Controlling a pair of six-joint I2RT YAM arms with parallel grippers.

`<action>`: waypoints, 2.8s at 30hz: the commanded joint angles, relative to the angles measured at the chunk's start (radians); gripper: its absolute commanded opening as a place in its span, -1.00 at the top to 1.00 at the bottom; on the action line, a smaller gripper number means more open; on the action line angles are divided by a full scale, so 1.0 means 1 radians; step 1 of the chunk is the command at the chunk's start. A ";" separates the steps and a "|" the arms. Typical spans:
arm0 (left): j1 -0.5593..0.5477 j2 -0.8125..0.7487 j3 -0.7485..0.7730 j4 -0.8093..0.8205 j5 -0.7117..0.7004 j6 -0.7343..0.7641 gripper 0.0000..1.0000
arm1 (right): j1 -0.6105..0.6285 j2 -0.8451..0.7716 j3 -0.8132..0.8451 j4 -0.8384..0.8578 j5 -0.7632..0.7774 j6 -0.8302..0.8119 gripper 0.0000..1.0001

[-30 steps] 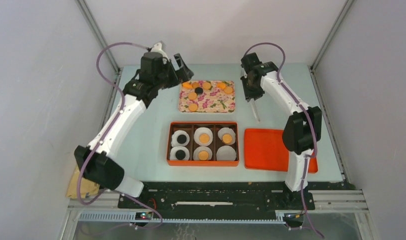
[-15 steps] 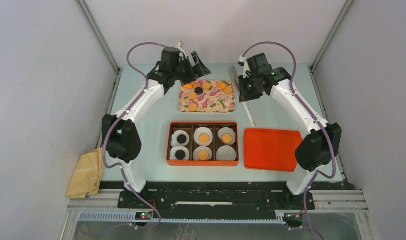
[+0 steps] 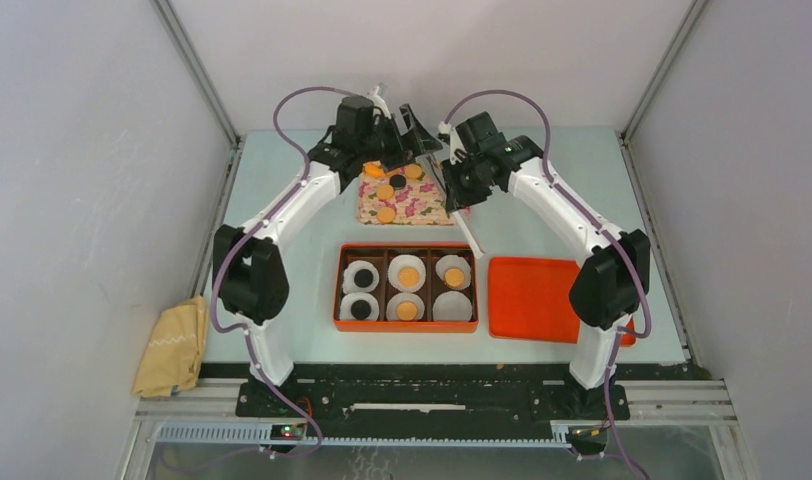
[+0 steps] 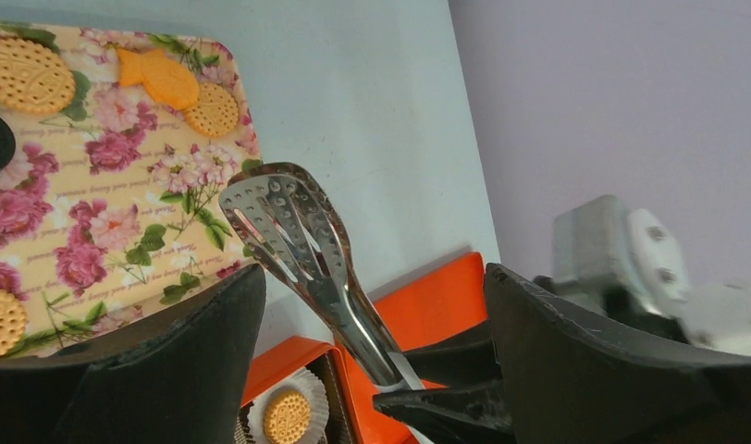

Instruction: Pack the cookies

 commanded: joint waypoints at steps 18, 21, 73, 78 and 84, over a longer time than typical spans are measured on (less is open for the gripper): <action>-0.023 0.018 -0.174 0.072 0.035 -0.021 -0.82 | 0.017 -0.076 0.175 0.059 0.113 0.009 0.49; -0.023 0.009 -0.206 0.084 0.037 -0.020 -0.82 | 0.021 -0.073 0.186 0.058 0.118 0.016 0.48; 0.088 -0.591 -0.445 -0.172 -0.235 0.136 -0.85 | 0.222 0.202 0.218 0.085 0.188 0.005 -0.09; 0.088 -0.605 -0.455 -0.173 -0.233 0.138 -0.84 | 0.229 0.243 0.254 0.079 0.197 0.018 -0.15; 0.088 -0.622 -0.468 -0.171 -0.233 0.142 -0.84 | 0.238 0.332 0.367 0.024 0.267 0.020 -0.16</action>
